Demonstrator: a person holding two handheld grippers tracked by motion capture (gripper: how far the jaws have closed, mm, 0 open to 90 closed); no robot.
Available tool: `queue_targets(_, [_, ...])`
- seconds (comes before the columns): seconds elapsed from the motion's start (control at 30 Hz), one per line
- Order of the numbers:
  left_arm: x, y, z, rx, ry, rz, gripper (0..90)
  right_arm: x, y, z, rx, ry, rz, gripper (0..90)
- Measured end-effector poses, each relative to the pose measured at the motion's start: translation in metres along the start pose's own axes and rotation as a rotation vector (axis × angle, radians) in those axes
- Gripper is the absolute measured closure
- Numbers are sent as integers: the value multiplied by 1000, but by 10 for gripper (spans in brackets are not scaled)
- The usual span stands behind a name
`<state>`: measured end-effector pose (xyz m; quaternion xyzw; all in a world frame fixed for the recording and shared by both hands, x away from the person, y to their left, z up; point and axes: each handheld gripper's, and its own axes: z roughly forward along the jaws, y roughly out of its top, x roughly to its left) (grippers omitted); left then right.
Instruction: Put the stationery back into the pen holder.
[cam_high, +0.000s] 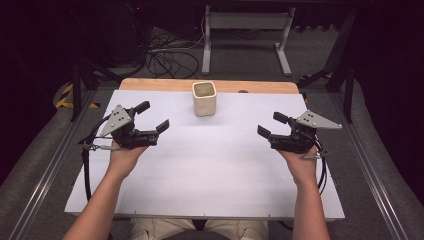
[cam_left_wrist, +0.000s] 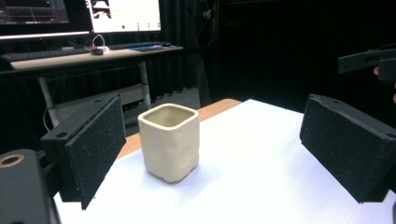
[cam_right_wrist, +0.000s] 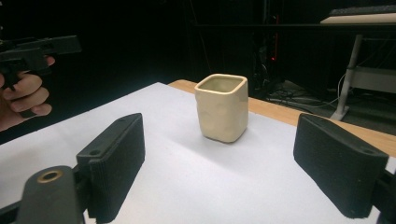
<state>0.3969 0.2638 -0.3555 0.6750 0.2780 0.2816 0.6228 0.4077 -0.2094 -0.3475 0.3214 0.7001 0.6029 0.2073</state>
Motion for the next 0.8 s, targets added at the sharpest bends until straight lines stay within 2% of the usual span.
queue_targets(0.07, [0, -3, -4, -2, 1, -9, 76, 0, 0, -1, -2, 1, 1, 171])
queue_targets(0.43, [2, -8, -18, 9, 27, 5, 77, 0, 1, -4, -15, -3, -4, 171])
queue_targets(0.8, [2, -9, -18, 14, 26, 8, 77, 0, 0, -4, -15, -2, -4, 170])
